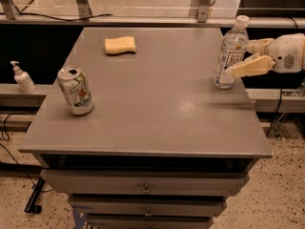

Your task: Move blue plastic bottle near 7up can

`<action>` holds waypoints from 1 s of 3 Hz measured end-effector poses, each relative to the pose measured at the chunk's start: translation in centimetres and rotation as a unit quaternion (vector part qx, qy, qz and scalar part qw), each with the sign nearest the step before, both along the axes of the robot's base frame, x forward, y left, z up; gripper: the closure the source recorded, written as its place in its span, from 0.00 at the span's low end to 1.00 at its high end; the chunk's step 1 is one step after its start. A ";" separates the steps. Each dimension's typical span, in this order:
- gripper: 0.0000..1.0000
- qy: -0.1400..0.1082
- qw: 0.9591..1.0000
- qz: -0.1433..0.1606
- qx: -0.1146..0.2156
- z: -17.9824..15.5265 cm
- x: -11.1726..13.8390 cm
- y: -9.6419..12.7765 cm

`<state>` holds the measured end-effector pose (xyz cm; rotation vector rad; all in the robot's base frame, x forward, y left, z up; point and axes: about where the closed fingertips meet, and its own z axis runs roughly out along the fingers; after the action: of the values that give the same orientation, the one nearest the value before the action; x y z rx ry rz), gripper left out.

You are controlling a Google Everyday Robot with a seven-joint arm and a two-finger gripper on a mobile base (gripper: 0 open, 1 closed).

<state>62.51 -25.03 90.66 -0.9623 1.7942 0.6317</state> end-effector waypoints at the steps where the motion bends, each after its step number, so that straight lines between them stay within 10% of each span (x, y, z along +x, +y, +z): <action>1: 0.41 0.003 1.000 0.007 0.014 -0.2 0.0 0.7; 3: 0.88 0.002 0.998 0.030 0.055 2.6 0.3 3.6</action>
Offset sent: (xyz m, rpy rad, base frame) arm 0.0020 0.0285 0.0261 0.1248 -0.0028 0.0342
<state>62.76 -21.40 93.23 -0.9437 1.7205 0.7639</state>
